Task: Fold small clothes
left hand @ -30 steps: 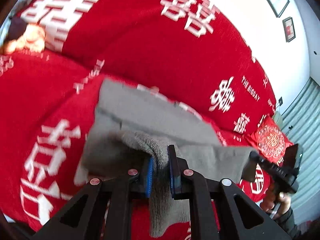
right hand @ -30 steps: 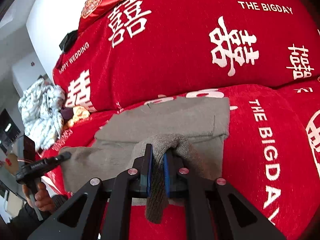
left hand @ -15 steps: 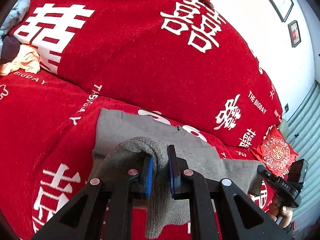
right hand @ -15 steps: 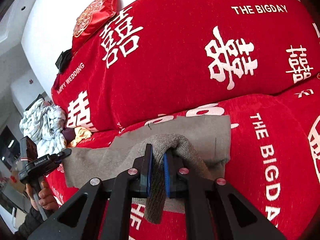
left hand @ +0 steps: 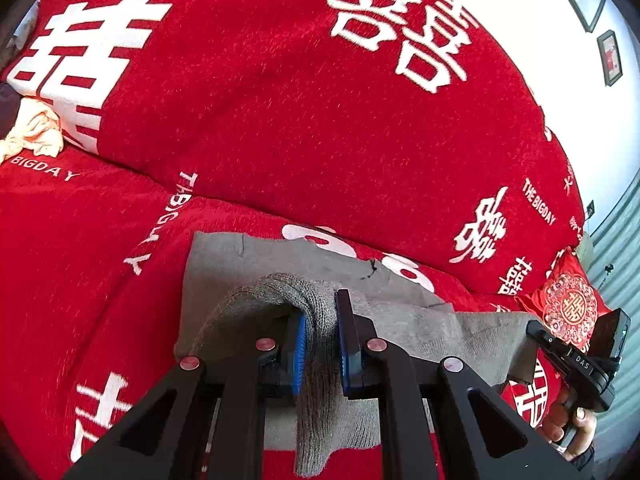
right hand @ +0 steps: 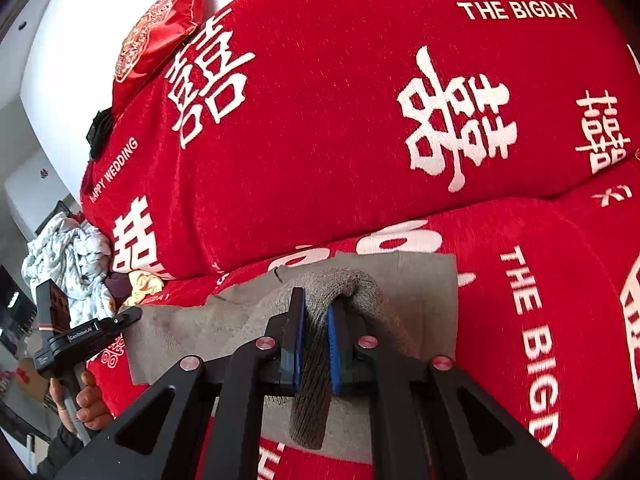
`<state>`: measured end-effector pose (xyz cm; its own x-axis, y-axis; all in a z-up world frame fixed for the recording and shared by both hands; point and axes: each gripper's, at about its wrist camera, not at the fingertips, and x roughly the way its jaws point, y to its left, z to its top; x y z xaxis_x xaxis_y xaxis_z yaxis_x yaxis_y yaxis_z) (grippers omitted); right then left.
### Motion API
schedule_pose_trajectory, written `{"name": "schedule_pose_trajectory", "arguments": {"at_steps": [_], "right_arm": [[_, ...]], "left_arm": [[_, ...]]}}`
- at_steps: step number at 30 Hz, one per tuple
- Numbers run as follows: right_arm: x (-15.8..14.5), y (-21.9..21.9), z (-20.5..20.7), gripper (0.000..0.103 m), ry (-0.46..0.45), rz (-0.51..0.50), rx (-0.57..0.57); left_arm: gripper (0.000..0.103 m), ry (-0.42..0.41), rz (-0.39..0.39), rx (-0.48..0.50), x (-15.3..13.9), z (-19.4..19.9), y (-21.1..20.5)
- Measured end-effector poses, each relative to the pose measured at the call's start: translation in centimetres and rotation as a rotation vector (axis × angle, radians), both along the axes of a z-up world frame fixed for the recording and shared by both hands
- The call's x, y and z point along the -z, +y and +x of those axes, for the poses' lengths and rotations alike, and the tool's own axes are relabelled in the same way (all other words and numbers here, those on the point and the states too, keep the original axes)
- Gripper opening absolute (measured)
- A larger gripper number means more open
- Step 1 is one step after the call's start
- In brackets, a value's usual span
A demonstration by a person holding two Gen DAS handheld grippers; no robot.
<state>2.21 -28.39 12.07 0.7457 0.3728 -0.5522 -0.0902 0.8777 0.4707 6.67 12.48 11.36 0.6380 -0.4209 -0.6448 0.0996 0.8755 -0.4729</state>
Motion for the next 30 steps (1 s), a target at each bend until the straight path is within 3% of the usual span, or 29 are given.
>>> {"name": "schedule_pose_trajectory", "arguments": {"at_steps": [13, 27, 29, 30], "right_arm": [[5.4, -0.2, 6.5, 0.011, 0.141, -0.061, 0.020], [10.3, -1.1, 10.6, 0.014, 0.280, -0.026, 0.047], [10.5, -1.3, 10.5, 0.016, 0.286, -0.009, 0.042], [10.4, -1.4, 10.4, 0.021, 0.282, -0.001, 0.034]], "left_arm": [[0.014, 0.124, 0.097, 0.016, 5.3, 6.1, -2.5], [0.016, 0.285, 0.077, -0.013, 11.2, 10.2, -1.4], [0.042, 0.276, 0.051, -0.001, 10.8, 9.8, -1.1], [0.081, 0.264, 0.034, 0.001, 10.3, 9.5, -0.9]]}}
